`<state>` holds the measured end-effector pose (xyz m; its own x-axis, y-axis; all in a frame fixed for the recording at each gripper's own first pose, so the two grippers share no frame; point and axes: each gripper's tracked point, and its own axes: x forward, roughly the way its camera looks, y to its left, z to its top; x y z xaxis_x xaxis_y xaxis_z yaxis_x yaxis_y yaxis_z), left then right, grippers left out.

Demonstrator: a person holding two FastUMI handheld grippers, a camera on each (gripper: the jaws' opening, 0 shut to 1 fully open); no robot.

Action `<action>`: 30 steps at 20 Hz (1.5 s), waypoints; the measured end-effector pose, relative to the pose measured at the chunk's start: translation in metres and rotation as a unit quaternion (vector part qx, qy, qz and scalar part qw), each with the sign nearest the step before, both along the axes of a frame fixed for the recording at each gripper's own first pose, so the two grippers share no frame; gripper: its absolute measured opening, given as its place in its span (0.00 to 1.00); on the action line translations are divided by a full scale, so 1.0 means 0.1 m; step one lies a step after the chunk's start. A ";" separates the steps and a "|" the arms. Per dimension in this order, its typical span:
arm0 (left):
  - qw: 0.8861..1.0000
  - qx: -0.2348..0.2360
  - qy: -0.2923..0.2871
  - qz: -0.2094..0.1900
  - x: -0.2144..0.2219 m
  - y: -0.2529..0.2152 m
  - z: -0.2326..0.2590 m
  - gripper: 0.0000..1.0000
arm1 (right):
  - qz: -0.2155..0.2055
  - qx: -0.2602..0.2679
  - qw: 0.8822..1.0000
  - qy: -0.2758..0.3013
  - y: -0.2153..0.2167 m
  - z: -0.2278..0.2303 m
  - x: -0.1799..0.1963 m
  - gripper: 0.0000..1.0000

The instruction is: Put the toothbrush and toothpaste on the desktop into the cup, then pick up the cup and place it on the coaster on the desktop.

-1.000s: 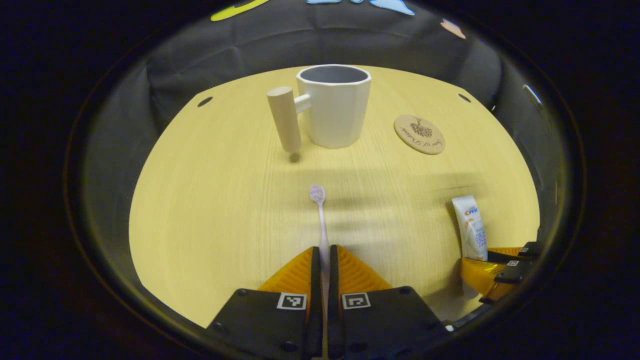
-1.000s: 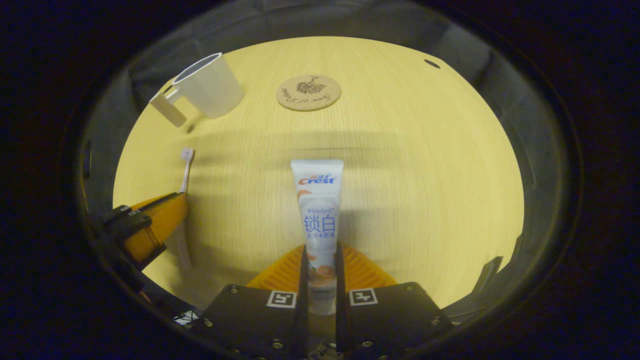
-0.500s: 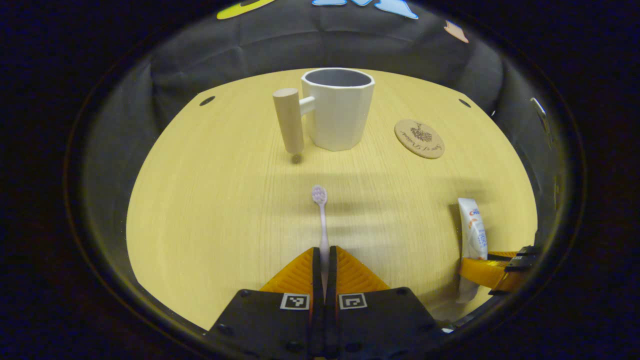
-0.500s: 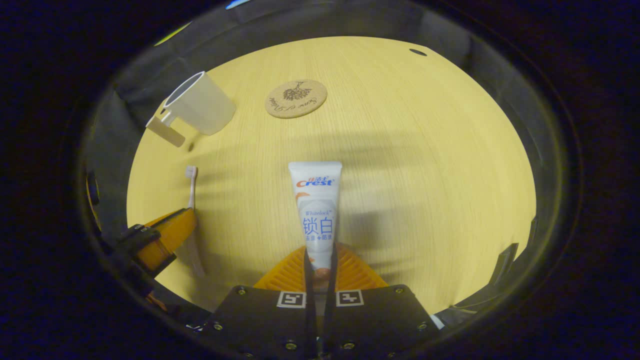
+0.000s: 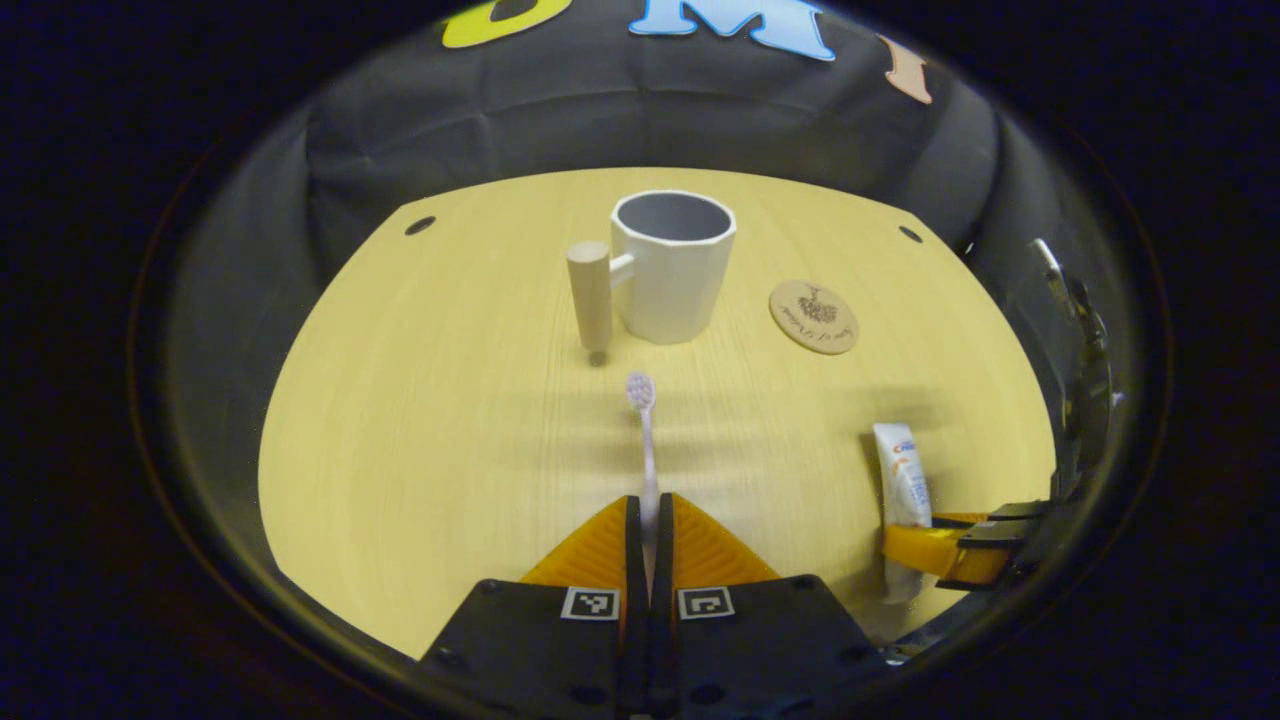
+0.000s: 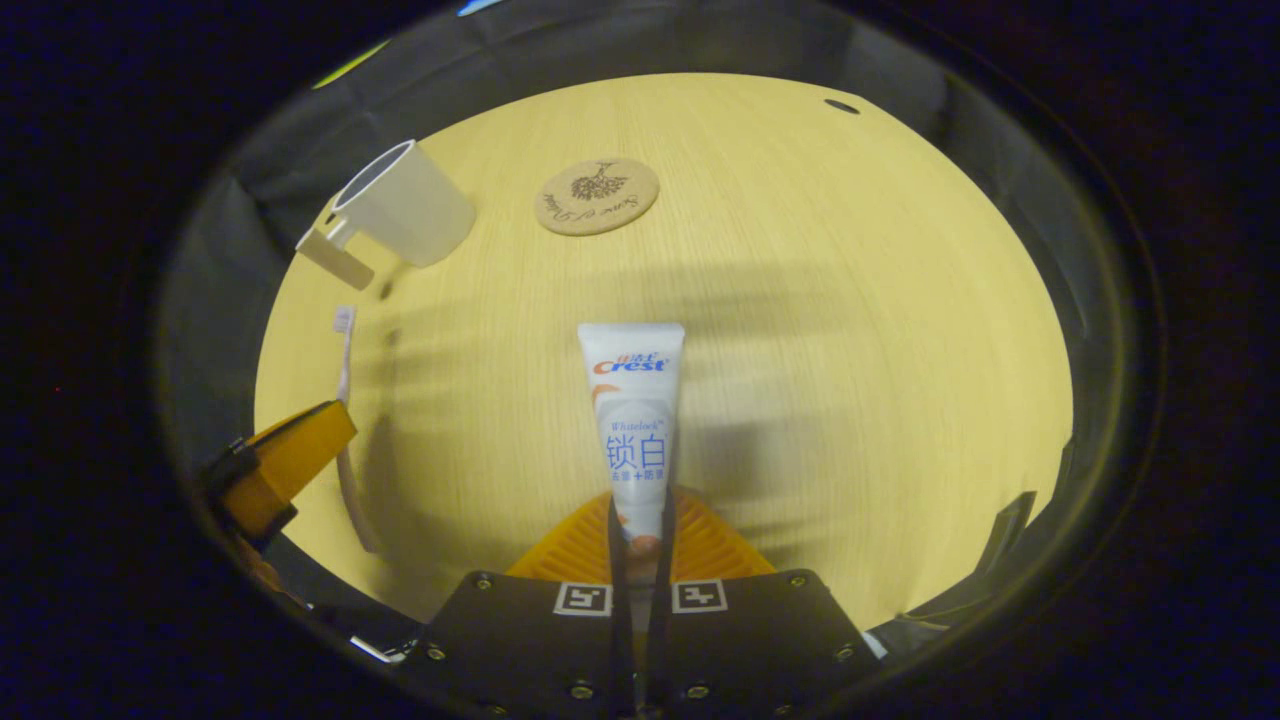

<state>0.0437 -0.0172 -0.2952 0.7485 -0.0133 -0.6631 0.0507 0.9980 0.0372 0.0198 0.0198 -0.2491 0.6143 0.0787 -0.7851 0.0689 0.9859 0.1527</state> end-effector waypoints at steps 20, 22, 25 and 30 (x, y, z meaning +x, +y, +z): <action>0.982 -0.092 -0.161 -0.032 0.63 -0.24 1.84 0.07 | 0.007 0.004 1.000 0.001 -0.01 0.00 0.01 0.07; 0.978 -0.091 -0.181 -0.044 0.79 -0.26 1.99 0.07 | 0.008 0.005 1.000 0.003 -0.01 -0.01 0.02 0.07; 0.970 -0.090 -0.214 -0.068 1.05 -0.34 2.17 0.07 | 0.008 0.006 1.000 0.005 -0.01 -0.01 0.02 0.07; 0.956 -0.091 -0.258 -0.106 1.41 -0.53 2.34 0.07 | 0.006 0.006 1.000 0.006 -0.01 -0.01 0.02 0.07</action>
<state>0.1846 -0.0706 -0.0611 0.9432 -0.2798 -0.1794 0.2732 0.9600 -0.0609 0.0219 0.0191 -0.2499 0.6038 0.0957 -0.7914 0.0592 0.9846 0.1642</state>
